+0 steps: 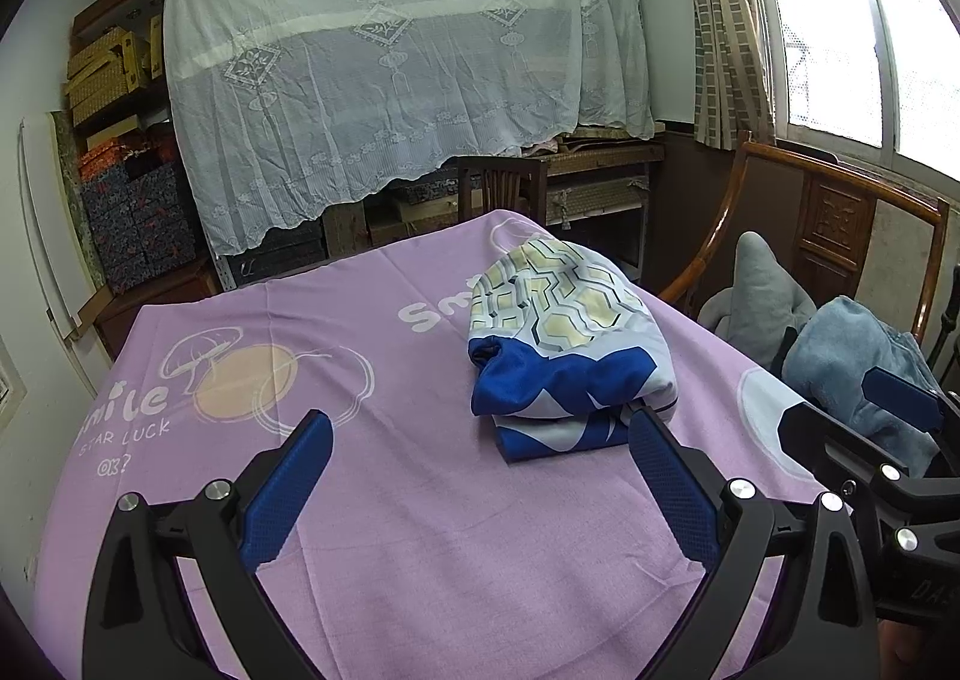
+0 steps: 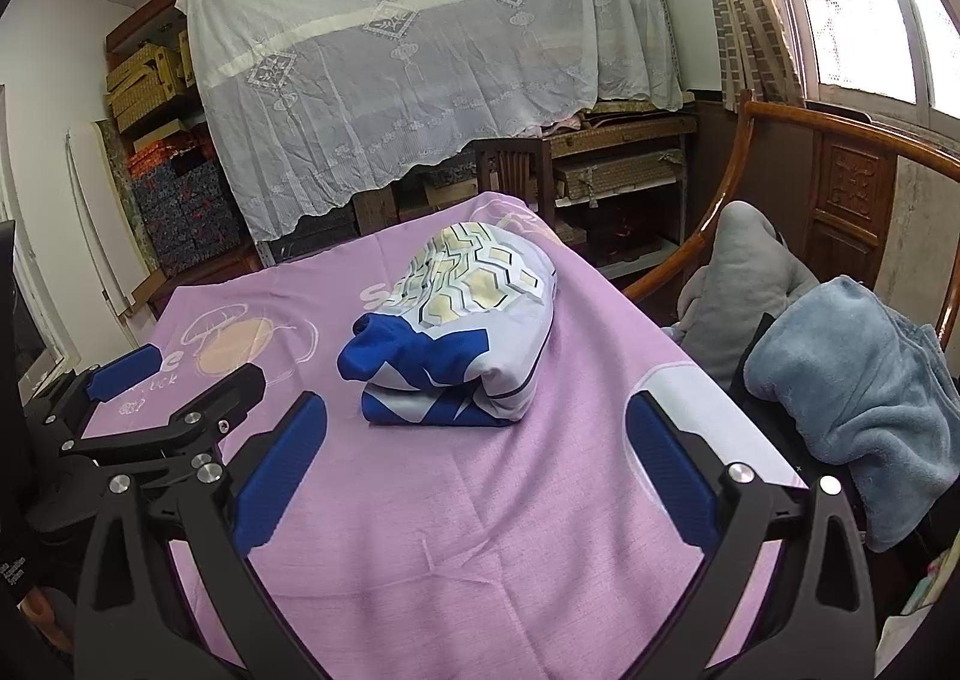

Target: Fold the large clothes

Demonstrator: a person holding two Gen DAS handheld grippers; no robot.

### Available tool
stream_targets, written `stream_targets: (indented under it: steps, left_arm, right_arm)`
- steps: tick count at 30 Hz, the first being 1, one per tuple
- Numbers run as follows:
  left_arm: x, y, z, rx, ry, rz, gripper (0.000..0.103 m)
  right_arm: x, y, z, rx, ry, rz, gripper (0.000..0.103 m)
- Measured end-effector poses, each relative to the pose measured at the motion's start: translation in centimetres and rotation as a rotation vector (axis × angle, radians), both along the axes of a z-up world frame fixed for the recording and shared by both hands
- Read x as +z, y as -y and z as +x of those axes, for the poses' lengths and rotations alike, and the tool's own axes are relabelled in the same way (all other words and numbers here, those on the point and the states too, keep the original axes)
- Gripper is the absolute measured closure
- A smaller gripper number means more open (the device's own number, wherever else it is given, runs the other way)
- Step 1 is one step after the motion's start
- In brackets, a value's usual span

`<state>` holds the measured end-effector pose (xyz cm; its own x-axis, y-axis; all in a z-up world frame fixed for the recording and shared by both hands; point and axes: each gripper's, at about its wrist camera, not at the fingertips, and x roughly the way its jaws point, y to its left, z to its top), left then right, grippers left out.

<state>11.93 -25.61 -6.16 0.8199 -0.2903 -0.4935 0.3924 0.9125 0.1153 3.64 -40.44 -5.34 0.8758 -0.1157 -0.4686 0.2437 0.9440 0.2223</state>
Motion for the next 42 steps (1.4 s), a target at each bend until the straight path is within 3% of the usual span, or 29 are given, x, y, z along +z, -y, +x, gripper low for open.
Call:
stream_targets:
  steps: [42]
  left_arm:
    - [0.7,-0.1,-0.4,0.009,-0.003,0.003,0.004]
  right_arm:
    - [1.1,-0.7,-0.7,-0.005,0.009,-0.001,0.005]
